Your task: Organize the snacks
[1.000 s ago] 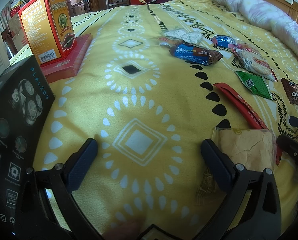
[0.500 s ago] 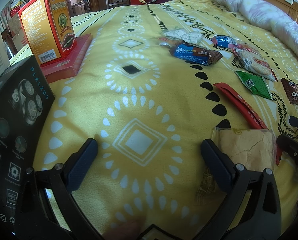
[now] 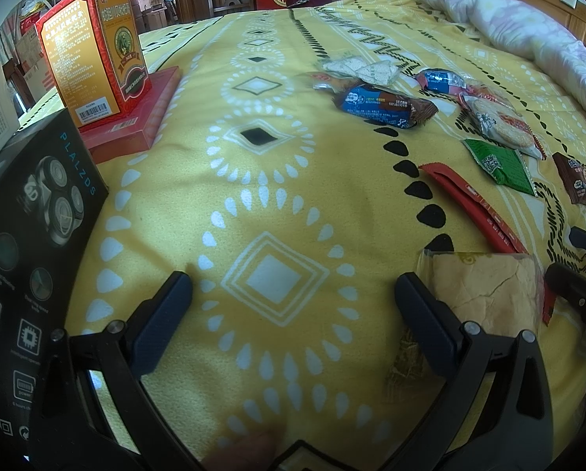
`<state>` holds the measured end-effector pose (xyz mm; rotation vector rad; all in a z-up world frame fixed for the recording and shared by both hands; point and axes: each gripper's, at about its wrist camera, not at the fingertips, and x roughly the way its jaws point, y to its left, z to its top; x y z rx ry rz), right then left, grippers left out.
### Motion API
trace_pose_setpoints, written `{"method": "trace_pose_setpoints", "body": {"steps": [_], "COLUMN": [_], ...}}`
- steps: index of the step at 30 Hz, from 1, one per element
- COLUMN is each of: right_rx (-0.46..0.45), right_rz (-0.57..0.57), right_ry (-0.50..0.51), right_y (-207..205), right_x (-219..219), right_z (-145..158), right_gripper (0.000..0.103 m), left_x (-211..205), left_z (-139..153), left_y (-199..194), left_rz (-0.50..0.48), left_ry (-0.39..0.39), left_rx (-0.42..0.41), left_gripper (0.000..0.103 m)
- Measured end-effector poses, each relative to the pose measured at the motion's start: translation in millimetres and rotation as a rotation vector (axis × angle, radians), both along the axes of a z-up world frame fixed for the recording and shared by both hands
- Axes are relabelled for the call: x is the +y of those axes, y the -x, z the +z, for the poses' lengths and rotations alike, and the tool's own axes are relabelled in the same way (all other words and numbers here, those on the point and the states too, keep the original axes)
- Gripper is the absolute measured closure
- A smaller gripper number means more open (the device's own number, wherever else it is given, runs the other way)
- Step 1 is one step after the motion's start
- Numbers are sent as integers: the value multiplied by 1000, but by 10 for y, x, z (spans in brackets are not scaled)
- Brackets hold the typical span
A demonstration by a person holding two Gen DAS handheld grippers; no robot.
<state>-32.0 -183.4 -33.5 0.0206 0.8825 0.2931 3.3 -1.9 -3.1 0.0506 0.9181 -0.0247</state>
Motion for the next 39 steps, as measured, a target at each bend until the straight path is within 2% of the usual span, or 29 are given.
{"method": "trace_pose_setpoints", "body": {"steps": [28,32,33,34,37,39], "right_rx": [-5,-9,-10,0,1,4], "right_rz": [0,1,1,1,1,1], "right_ry": [16,13,12,7,8,5], "right_y": [11,19,21,18,23,20], "right_x": [14,22,26,24,25,15], "right_z": [11,10,10,9,6,6], "right_gripper": [0,0,0,0,0,0], "left_x": [16,70,75,84,17,-69], "left_z": [25,86,112,160,238,270], "left_y": [1,-87,-120,-180,-363,-553], "left_rz": [5,19,25,38,52,71], "left_ry": [6,64,90,157,252,284], "left_rx": [18,112,130,144,174,194], "left_gripper": [0,0,0,0,0,0]}}
